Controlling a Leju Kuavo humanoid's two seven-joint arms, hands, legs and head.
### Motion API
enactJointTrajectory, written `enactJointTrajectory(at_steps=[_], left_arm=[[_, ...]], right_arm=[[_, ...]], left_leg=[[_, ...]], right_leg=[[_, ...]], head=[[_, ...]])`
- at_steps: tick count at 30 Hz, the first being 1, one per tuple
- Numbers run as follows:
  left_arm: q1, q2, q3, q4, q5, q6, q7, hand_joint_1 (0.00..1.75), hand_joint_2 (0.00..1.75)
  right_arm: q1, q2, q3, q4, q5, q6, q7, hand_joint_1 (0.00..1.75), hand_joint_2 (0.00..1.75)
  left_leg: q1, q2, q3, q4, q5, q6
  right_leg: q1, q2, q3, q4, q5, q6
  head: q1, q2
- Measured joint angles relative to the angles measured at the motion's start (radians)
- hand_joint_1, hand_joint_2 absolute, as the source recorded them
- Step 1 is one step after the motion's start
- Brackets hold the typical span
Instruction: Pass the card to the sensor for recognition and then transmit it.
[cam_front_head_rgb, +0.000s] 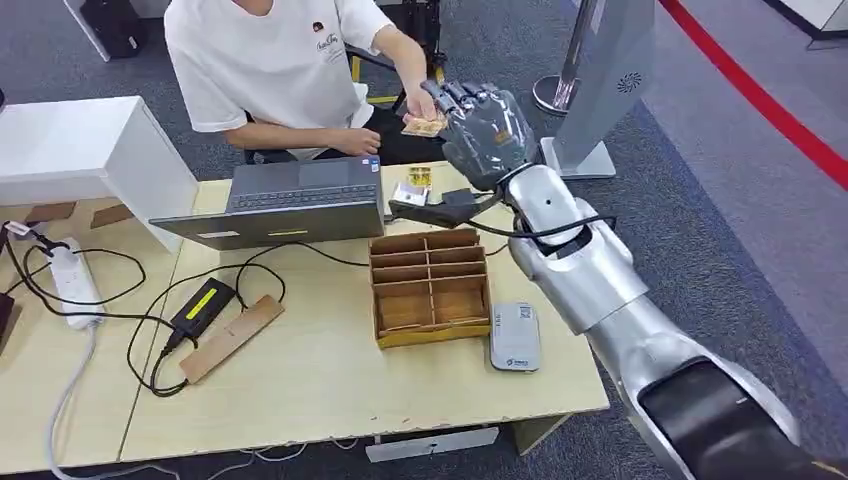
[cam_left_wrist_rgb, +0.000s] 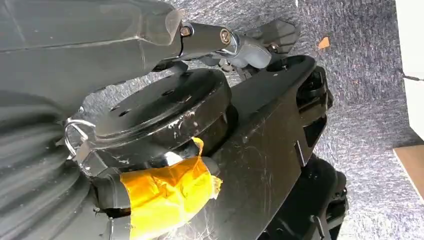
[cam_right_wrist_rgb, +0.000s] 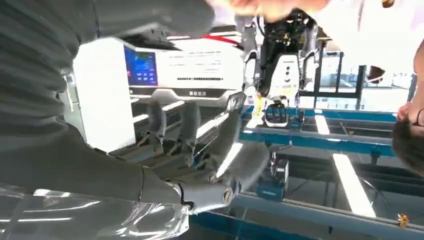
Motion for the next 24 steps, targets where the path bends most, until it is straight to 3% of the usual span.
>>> enactJointTrajectory(at_steps=[4, 16, 24], left_arm=[[0.001, 0.000, 0.000, 0.000, 0.015, 0.005, 0.000, 0.00, 1.75], [0.007, 0.001, 0.002, 0.000, 0.085, 0.053, 0.010, 0.00, 1.75], [0.008, 0.002, 0.005, 0.001, 0.109, 0.111, 0.032, 0.00, 1.75]], right_arm=[[0.054, -0.022, 0.003, -0.048, -0.027, -0.018, -0.018, 0.00, 1.75], [0.412, -0.227, -0.080, -0.418, -0.103, -0.039, -0.074, 0.00, 1.75], [0.655, -0.310, -0.143, -0.602, -0.095, -0.048, -0.085, 0.00, 1.75]], left_leg=[[0.000, -0.001, 0.000, 0.000, 0.000, 0.000], [0.000, -0.001, -0.001, 0.000, -0.002, 0.002], [0.000, 0.000, -0.001, 0.000, -0.002, 0.002]], right_leg=[[0.000, -0.001, 0.000, 0.000, 0.000, 0.000], [0.000, -0.001, 0.000, -0.002, 0.000, 0.001], [0.000, -0.001, -0.001, -0.002, -0.001, 0.000]], head=[[0.000, 0.000], [0.000, 0.000], [0.000, 0.000]])
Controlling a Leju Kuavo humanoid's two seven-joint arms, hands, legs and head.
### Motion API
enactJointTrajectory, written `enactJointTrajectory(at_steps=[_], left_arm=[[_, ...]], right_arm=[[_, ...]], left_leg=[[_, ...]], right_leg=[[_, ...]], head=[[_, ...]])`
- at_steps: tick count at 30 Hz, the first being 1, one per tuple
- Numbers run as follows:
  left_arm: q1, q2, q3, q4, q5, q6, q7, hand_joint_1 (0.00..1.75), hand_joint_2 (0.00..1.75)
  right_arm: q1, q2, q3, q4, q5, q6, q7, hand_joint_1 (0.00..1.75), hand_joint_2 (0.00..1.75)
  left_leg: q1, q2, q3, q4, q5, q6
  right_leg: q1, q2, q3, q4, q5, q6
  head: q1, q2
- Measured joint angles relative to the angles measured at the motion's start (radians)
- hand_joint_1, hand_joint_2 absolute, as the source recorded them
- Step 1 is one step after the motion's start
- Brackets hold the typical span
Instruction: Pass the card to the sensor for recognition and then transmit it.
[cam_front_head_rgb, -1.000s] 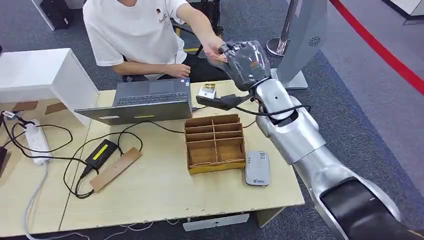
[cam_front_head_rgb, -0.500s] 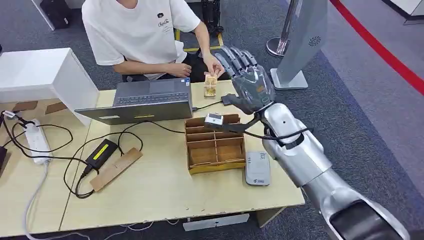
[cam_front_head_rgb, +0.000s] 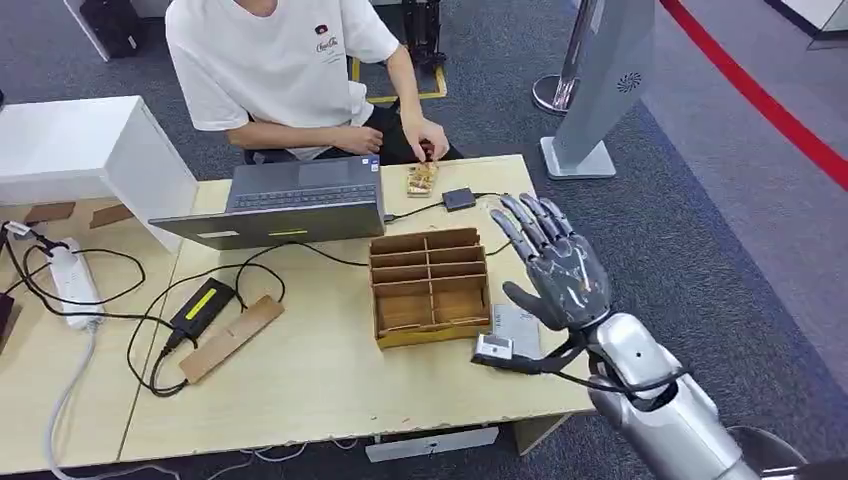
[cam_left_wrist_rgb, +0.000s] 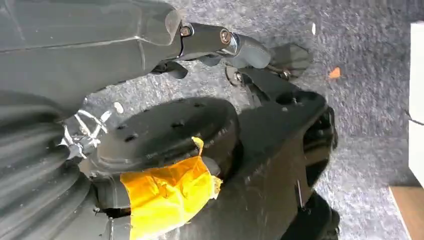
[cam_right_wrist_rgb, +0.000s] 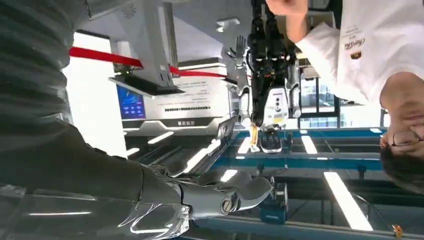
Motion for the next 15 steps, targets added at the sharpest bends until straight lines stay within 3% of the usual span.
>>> enactJointTrajectory(at_steps=[7, 15], left_arm=[[0.000, 0.002, 0.003, 0.006, 0.013, 0.026, 0.014, 0.00, 1.75], [-0.002, 0.003, 0.003, 0.006, 0.016, 0.027, 0.030, 0.00, 1.75]], right_arm=[[0.149, -0.021, -0.032, -0.073, 0.004, -0.011, -0.012, 0.00, 1.75], [0.210, -0.011, -0.030, -0.065, -0.010, -0.008, -0.033, 0.00, 1.75]], left_leg=[[0.000, 0.000, 0.000, 0.000, 0.000, 0.000], [0.000, 0.000, 0.000, 0.000, 0.000, 0.000]], right_leg=[[0.000, 0.000, 0.000, 0.000, 0.000, 0.000], [0.000, 0.000, 0.000, 0.000, 0.000, 0.000]], head=[[0.000, 0.000], [0.000, 0.000]])
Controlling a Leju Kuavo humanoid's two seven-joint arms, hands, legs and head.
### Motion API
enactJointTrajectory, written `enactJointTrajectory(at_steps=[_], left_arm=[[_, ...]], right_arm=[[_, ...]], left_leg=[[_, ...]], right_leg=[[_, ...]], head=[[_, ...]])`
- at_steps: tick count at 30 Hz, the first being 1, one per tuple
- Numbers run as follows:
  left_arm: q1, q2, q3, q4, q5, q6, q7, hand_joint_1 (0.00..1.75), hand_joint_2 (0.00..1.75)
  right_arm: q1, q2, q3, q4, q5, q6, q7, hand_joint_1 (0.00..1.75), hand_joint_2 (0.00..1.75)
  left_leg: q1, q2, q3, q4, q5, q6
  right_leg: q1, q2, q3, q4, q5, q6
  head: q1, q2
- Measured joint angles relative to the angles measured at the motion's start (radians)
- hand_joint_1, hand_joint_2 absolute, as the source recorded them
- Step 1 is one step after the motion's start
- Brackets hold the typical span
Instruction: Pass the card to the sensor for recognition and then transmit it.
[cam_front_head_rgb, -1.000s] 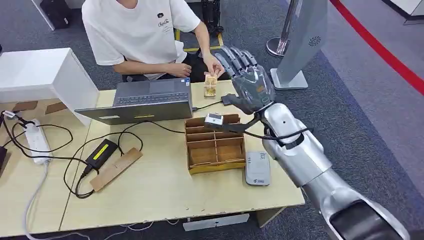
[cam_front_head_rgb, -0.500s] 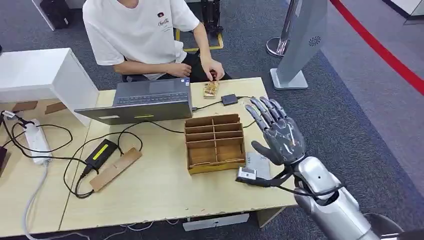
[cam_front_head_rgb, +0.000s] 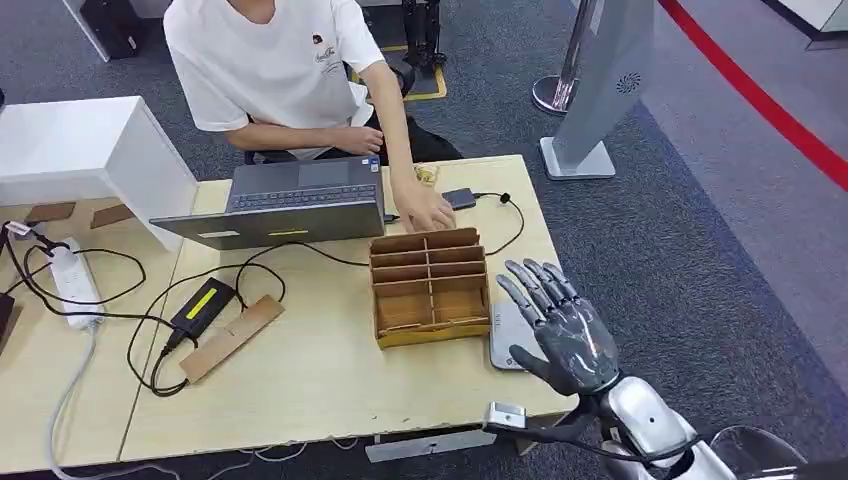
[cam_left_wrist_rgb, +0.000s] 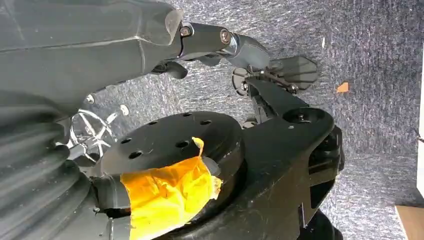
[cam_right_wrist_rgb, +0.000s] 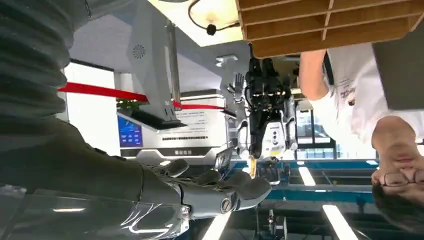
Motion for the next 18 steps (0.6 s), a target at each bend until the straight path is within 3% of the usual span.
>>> enactJointTrajectory(at_steps=[10, 18], left_arm=[[-0.002, 0.000, 0.000, 0.000, -0.009, -0.002, 0.010, 0.00, 1.75], [-0.004, 0.000, -0.001, 0.000, -0.010, -0.005, 0.013, 0.00, 1.75]], right_arm=[[-0.029, 0.052, 0.017, 0.094, -0.006, 0.040, 0.000, 0.00, 1.75], [-0.134, 0.103, 0.059, 0.206, -0.057, 0.085, 0.021, 0.00, 1.75]], left_leg=[[0.000, 0.000, 0.000, 0.000, 0.000, 0.000], [0.000, 0.000, 0.000, 0.000, 0.000, 0.000]], right_leg=[[0.000, 0.000, 0.000, 0.000, 0.000, 0.000], [0.000, 0.000, 0.000, 0.000, 0.000, 0.000]], head=[[0.000, 0.000], [0.000, 0.000]])
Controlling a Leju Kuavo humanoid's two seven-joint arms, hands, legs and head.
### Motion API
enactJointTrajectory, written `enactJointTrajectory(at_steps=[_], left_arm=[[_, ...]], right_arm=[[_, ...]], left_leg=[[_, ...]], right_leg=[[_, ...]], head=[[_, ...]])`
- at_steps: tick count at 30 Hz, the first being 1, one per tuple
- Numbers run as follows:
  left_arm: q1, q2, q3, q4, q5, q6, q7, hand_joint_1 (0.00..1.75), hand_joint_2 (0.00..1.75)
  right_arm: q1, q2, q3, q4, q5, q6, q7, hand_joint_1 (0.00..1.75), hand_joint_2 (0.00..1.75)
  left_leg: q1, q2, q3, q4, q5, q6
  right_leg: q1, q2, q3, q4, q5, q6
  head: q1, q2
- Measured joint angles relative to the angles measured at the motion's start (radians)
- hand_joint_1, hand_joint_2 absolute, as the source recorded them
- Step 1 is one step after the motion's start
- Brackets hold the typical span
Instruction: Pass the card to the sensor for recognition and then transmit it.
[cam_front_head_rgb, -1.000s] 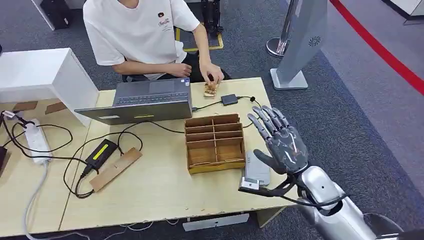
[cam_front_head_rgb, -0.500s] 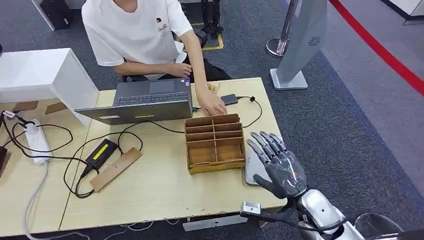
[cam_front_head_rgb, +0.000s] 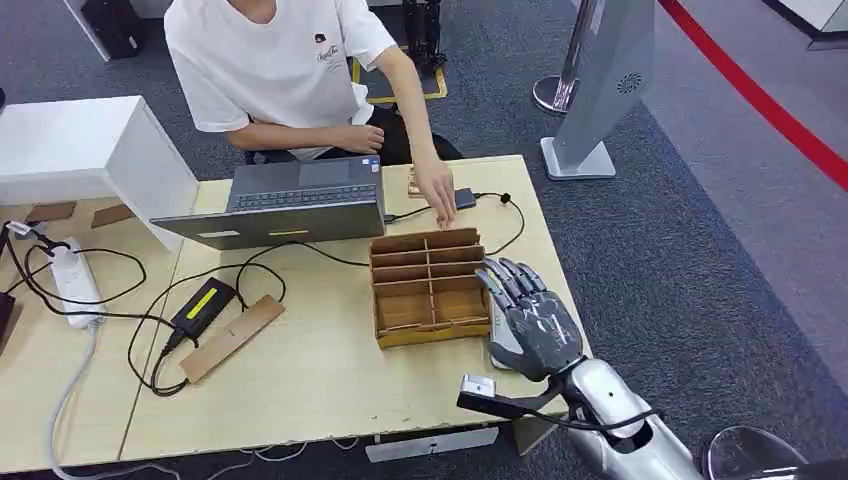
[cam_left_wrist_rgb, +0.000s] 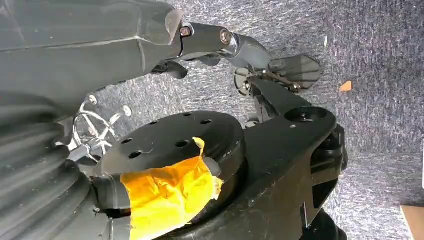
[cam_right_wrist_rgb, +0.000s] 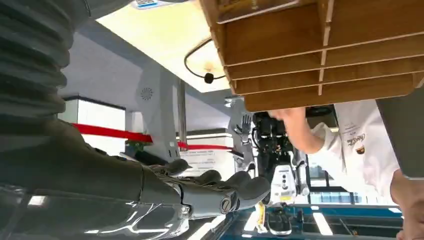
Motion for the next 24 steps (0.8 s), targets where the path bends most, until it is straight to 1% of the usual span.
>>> enactJointTrajectory(at_steps=[13, 17, 24], left_arm=[[-0.003, 0.001, -0.009, 0.000, 0.000, 0.000, 0.009, 0.00, 1.75], [-0.003, 0.001, -0.010, 0.000, 0.001, 0.000, 0.010, 0.00, 1.75], [-0.003, 0.001, -0.010, 0.000, 0.003, 0.000, 0.010, 0.00, 1.75]], right_arm=[[-0.109, 0.090, 0.049, 0.121, -0.060, -0.001, 0.015, 0.00, 1.75], [-0.118, 0.105, 0.055, 0.142, -0.068, -0.002, 0.015, 0.00, 1.75], [-0.121, 0.113, 0.064, 0.170, -0.071, -0.006, 0.014, 0.00, 1.75]], left_leg=[[0.000, 0.000, 0.000, 0.000, 0.000, 0.000], [0.000, 0.000, 0.000, 0.000, 0.000, 0.000], [0.000, 0.000, 0.000, 0.000, 0.000, 0.000]], right_leg=[[0.000, 0.000, 0.000, 0.000, 0.000, 0.000], [0.000, 0.000, 0.000, 0.000, 0.000, 0.000], [0.000, 0.000, 0.000, 0.000, 0.000, 0.000]], head=[[0.000, 0.000], [0.000, 0.000], [0.000, 0.000]])
